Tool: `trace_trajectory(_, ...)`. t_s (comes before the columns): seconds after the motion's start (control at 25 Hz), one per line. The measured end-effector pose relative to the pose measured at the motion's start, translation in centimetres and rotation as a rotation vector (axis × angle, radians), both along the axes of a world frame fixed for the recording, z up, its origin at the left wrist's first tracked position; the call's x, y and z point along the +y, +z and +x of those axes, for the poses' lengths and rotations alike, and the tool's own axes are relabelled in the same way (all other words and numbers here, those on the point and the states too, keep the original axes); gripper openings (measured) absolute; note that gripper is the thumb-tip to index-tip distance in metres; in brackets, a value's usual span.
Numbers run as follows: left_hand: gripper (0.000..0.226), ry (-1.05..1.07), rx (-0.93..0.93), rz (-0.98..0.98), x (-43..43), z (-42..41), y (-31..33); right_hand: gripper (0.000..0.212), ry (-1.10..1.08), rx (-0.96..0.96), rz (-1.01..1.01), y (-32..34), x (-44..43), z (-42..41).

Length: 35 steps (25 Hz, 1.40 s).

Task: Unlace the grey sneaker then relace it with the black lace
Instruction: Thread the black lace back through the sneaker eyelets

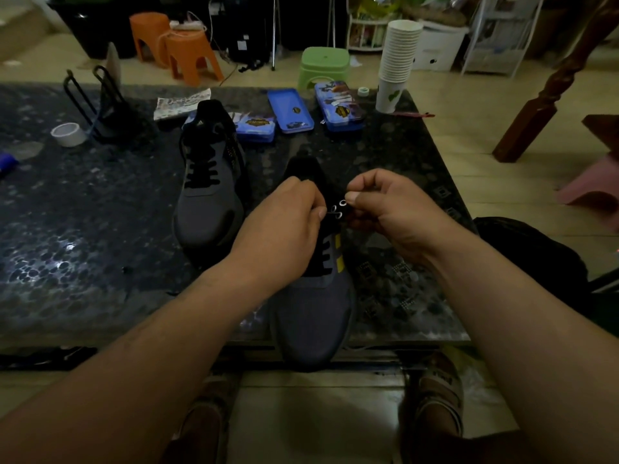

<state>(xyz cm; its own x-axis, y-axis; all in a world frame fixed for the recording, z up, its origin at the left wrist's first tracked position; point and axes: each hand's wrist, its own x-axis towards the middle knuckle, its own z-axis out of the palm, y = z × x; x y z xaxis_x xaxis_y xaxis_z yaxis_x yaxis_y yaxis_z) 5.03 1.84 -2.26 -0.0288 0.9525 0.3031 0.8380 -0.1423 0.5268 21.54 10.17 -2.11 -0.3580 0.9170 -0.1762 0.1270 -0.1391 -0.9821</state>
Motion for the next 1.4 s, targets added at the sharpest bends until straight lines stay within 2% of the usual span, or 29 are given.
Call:
trace_trajectory(0.4,0.01,-0.064,0.061,0.002,0.0,0.0,-0.1,0.008,-0.027,-0.02,-0.005,0.2,-0.5,-0.2)
trace_trajectory(0.64,0.01,-0.004,0.078,0.025,0.5,-0.2,-0.3,0.009,0.109,-0.104,-0.037,0.5,-1.9,0.3)
trace_trajectory(0.76,0.011,-0.017,0.089,0.024,0.6,-0.6,-0.3,0.015,0.17,-0.133,0.037,0.5,-2.9,0.5)
trace_trajectory(0.84,0.004,-0.034,0.075,0.034,0.4,-0.6,-0.3,0.013,0.151,-0.136,0.079,0.5,-3.2,0.5)
trace_trajectory(0.88,0.007,-0.031,0.09,0.056,0.1,-0.5,-0.3,0.012,0.138,-0.144,0.08,0.4,-3.3,0.4)
trace_trajectory(0.92,0.022,-0.006,0.134,0.084,-0.3,-0.5,-0.4,0.012,0.107,-0.139,0.057,0.5,-3.4,0.4)
trace_trajectory(0.96,0.039,0.029,0.174,0.106,-0.8,-0.8,-0.7,0.013,0.053,-0.094,0.005,0.6,-3.4,0.5)
trace_trajectory(1.04,0.066,0.099,0.203,0.107,-1.9,-1.5,-1.1,0.02,-0.095,0.164,-0.183,1.0,-3.0,1.2)
trace_trajectory(1.16,0.084,0.124,0.143,0.062,-3.0,-2.1,-2.1,0.028,-0.298,0.613,-0.408,2.4,-1.7,3.0)
trace_trajectory(1.24,0.092,0.105,0.04,0.034,-3.3,-2.2,-2.9,0.024,-0.399,0.727,-0.448,3.0,-1.7,3.4)
trace_trajectory(1.28,0.096,0.084,-0.051,-0.006,-3.2,-2.2,-3.2,0.022,-0.412,0.633,-0.397,3.1,-2.0,3.5)
trace_trajectory(1.32,0.099,0.064,-0.16,-0.055,-3.2,-2.4,-3.5,0.02,-0.367,0.39,-0.264,3.0,-2.4,3.6)
trace_trajectory(1.4,0.103,0.066,-0.313,-0.131,-3.0,-2.8,-3.9,0.024,-0.097,-0.262,0.129,1.8,-3.2,3.5)
